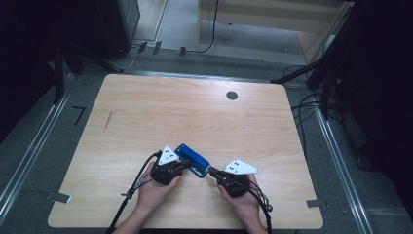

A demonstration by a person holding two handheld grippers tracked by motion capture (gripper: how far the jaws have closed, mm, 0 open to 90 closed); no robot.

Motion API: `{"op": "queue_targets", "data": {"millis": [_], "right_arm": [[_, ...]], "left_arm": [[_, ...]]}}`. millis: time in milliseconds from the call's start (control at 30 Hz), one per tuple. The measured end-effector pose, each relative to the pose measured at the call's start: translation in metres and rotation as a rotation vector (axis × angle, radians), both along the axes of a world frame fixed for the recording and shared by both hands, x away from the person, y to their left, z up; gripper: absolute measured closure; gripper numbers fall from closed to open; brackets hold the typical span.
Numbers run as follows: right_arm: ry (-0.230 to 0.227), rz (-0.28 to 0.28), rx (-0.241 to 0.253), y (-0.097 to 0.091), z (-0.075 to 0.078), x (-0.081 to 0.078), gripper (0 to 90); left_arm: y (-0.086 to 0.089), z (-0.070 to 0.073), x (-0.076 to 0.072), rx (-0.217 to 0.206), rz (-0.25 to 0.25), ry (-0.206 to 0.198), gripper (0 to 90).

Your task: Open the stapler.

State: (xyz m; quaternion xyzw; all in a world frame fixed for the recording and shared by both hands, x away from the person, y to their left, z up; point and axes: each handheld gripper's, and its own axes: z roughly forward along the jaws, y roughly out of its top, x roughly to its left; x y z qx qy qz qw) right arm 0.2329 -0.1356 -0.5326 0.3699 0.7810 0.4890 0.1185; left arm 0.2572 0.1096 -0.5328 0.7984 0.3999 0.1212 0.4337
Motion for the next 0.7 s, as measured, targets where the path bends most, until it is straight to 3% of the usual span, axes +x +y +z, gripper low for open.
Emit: {"op": "queue_targets", "data": {"millis": [267,400,533,633,700], "right_arm": [[-0.001,-0.004,-0.024,0.0017,-0.0022,0.0027,90.0],[0.002,-0.006,-0.025,0.0023,-0.0025,0.0034,90.0],[0.002,-0.001,-0.031,0.0028,-0.0033,0.0043,90.0],[0.006,-0.001,-0.029,0.0039,-0.0042,0.0048,90.0],[0.003,0.002,-0.031,0.0047,-0.0046,0.0052,90.0]], "left_arm": [[-0.0029,-0.0005,0.0018,0.021,0.006,0.006,90.0],[-0.0045,0.0005,-0.0009,0.013,0.000,-0.033,90.0],[-0.0044,0.0002,0.0008,0.004,-0.002,-0.016,90.0],[-0.0072,-0.0001,0.0006,0.037,-0.014,-0.012,90.0],[-0.0071,-0.0001,0.0007,0.038,-0.014,-0.011,90.0]]}}
